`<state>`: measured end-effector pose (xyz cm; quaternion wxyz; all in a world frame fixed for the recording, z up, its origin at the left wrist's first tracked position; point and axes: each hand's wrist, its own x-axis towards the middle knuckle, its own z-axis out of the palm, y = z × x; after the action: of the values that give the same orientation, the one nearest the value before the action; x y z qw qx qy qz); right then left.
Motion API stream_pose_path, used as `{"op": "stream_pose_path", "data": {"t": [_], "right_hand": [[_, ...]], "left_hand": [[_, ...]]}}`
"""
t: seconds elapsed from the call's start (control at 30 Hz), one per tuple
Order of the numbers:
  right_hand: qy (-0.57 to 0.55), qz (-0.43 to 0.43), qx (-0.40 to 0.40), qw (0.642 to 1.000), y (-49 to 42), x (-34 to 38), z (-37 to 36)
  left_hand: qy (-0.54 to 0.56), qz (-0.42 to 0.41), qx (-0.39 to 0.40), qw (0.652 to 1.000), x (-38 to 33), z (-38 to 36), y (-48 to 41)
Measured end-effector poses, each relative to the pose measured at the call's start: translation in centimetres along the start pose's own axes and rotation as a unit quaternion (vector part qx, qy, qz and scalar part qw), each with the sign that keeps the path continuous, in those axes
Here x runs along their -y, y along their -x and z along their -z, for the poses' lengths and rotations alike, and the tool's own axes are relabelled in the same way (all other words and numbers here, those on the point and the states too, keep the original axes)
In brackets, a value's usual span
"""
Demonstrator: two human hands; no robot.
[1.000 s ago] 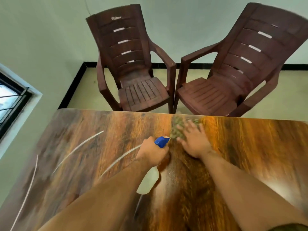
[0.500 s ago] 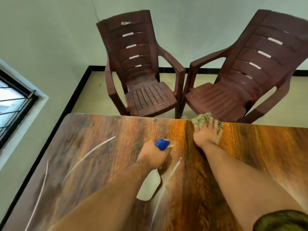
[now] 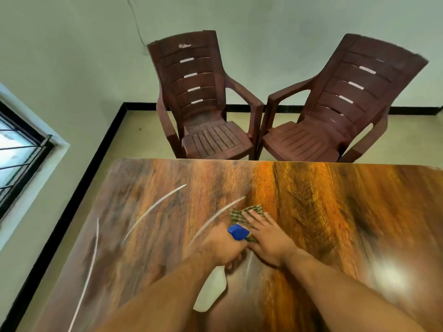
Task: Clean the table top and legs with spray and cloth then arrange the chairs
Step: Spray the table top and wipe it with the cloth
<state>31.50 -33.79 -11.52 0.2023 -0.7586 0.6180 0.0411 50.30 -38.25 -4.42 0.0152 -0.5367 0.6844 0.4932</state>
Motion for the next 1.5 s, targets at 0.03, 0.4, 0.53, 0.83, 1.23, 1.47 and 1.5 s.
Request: {"op": "stream_pose_path", "data": {"t": [0.03,0.4,0.53,0.83,1.23,1.47,1.5], "right_hand": [[-0.012,-0.104,-0.037,0.994,0.7,-0.1,-0.5],[-0.051,-0.041,-0.061,0.996,11.5,12.8,-7.4],[-0.111,-0.439,-0.111,0.885,15.5,12.7,-9.2],[0.004,-0.078,-0.062,0.995,26.7,20.0,-15.9],[-0.039,-0.064,0.005,0.997,31.8,25.2,-17.9],[-0.124,-0.41,-0.057,0.902,31.5,24.7,-16.9],[-0.137,-0.421,-0.059,0.895,30.5,25.7,-17.0]], "left_hand": [[-0.005,0.002,-0.003,1.0,1.3,0.1,0.9],[-0.01,-0.01,0.044,0.999,7.3,-3.3,10.5],[-0.004,-0.038,0.055,0.998,7.6,-5.5,14.0],[-0.044,-0.051,0.1,0.993,11.6,-9.7,22.1],[-0.031,0.016,0.136,0.99,16.7,-12.2,29.8],[0.006,0.032,0.084,0.996,18.3,-11.8,30.9],[0.01,0.034,0.073,0.997,18.6,-11.6,30.9]]}}
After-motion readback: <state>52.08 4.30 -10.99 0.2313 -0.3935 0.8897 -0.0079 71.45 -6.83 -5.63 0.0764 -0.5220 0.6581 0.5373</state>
